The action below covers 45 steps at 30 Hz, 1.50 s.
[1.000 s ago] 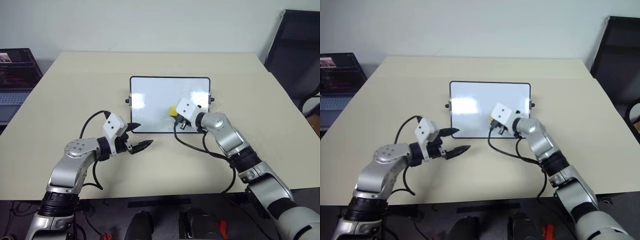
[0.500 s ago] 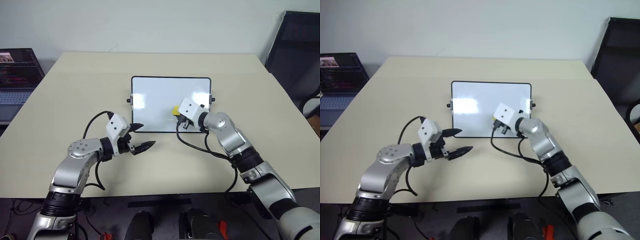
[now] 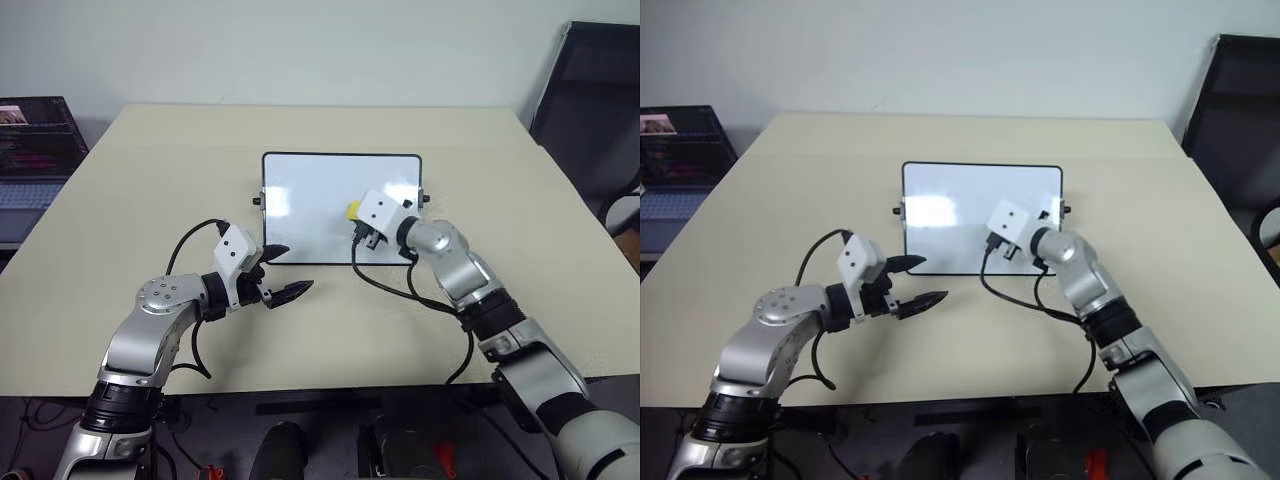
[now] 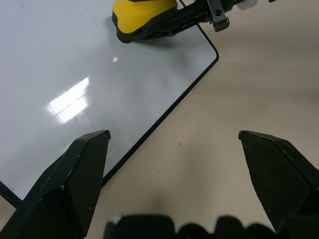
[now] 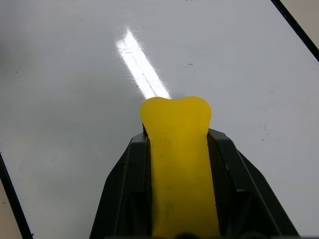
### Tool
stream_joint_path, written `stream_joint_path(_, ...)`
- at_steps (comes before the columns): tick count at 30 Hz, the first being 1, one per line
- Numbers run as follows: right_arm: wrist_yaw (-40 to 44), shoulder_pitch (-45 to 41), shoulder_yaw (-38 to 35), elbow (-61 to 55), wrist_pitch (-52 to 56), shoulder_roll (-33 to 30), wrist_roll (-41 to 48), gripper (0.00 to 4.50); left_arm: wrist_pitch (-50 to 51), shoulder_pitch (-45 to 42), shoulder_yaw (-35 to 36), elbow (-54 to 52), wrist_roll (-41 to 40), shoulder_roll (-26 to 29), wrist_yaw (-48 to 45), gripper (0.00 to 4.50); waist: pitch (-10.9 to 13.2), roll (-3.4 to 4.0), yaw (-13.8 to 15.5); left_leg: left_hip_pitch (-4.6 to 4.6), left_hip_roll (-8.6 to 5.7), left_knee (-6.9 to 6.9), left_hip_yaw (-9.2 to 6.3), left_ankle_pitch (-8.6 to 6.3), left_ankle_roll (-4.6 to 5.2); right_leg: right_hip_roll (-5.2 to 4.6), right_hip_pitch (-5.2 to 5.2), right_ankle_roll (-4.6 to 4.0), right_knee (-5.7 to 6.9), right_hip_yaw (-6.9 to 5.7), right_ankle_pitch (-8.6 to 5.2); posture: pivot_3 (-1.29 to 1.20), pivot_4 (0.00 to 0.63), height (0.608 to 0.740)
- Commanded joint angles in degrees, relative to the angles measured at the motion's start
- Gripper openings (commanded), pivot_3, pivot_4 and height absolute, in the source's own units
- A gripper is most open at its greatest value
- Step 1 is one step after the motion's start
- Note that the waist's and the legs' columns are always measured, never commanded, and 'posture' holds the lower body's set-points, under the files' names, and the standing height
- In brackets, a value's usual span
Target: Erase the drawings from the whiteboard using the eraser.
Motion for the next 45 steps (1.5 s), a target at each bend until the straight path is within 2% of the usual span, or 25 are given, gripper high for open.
stream_joint_path(1, 6.2, 3.0, 1.7, -4.1, 2.5, -2.0, 0.2, 1.12, 0.1, -0.7, 0.6, -3.2, -1.1, 0.4, 0.1, 4.5, 0.0, 0.0, 0.1, -0.01, 0.0, 0.0, 0.0, 0.0, 0.0, 0.0, 0.0, 0.0, -0.01, -0.02, 0.0, 0.0, 0.15, 0.74)
stream_joint_path(3, 8.6, 4.6, 2.5, -6.9, 3.7, -2.4, 0.3, 1.12, 0.4, -0.9, 0.5, -3.4, -1.2, 0.3, 0.1, 4.5, 0.0, 0.0, 0.1, -0.02, -0.01, -0.01, -0.01, -0.01, 0.0, 0.0, 0.01, 0.0, -0.01, -0.05, 0.0, 0.0, 0.15, 0.74)
stream_joint_path(5, 7.4, 5.3, 1.3, -8.9, 4.1, -2.0, 0.2, 1.12, 0.7, -1.2, 0.5, -3.5, -1.3, 0.3, 0.2, 4.5, 0.0, 0.01, 0.0, -0.01, 0.0, 0.0, -0.01, -0.01, 0.0, 0.0, 0.01, 0.0, 0.0, -0.04, 0.0, 0.0, 0.15, 0.74)
stream_joint_path(10, 2.1, 7.9, -7.2, -16.7, 7.4, 0.3, 4.6, 1.12, 0.0, -2.1, -0.1, -3.0, 0.0, 0.9, 0.1, 4.5, 0.0, 0.02, 0.0, -0.02, 0.01, 0.02, -0.02, 0.0, 0.0, 0.01, -0.01, 0.02, 0.01, -0.02, -0.01, 0.0, 0.15, 0.74)
stream_joint_path(18, -5.6, 25.3, -22.2, -42.5, 25.2, 4.3, 12.2, 1.12, -4.6, -6.4, -5.6, 0.3, 2.4, -1.0, -3.1, 4.5, 0.0, 0.02, 1.1, -0.22, -0.06, -0.05, -0.09, -0.08, -0.09, -0.05, -0.08, 0.02, -0.07, -0.15, -0.04, 0.0, 0.15, 0.74)
stream_joint_path(22, -10.2, 33.6, -26.9, -49.2, 31.3, 5.7, 12.9, 1.12, -7.8, -10.1, -9.1, 4.0, 3.6, -3.3, -5.5, 4.5, 0.0, 0.03, 1.4, -0.2, -0.05, -0.03, -0.01, -0.08, -0.09, -0.03, -0.09, 0.11, -0.06, -0.13, -0.1, 0.0, 0.15, 0.74)
stream_joint_path(28, -13.1, 36.6, -28.1, -48.8, 34.5, 5.8, 13.7, 1.12, -12.0, -15.4, -12.9, 10.5, 4.9, -6.3, -10.5, 4.5, 0.0, 0.03, 0.3, -0.07, -0.09, 0.0, 0.13, -0.07, -0.07, 0.1, -0.07, 0.24, -0.03, 0.05, -0.21, 0.0, 0.15, 0.74)
stream_joint_path(34, -18.5, 32.0, -32.3, -40.7, 33.0, 8.6, 15.5, 1.12, -16.7, -22.5, -17.0, 18.5, 6.6, -11.3, -15.6, 4.5, 0.0, 0.03, 0.2, -0.09, -0.14, 0.02, 0.16, -0.06, -0.07, 0.13, -0.03, 0.24, -0.03, 0.0, -0.21, 0.0, 0.15, 0.74)
stream_joint_path(45, -23.3, 28.5, -35.3, -31.6, 28.1, 8.6, 17.9, 1.12, -19.0, -23.6, -18.0, 19.7, 8.1, -13.5, -17.2, 4.5, 0.0, 0.03, 0.1, -0.13, -0.11, -0.04, 0.14, -0.08, -0.07, 0.1, -0.06, 0.21, -0.04, 0.03, -0.19, 0.0, 0.15, 0.74)
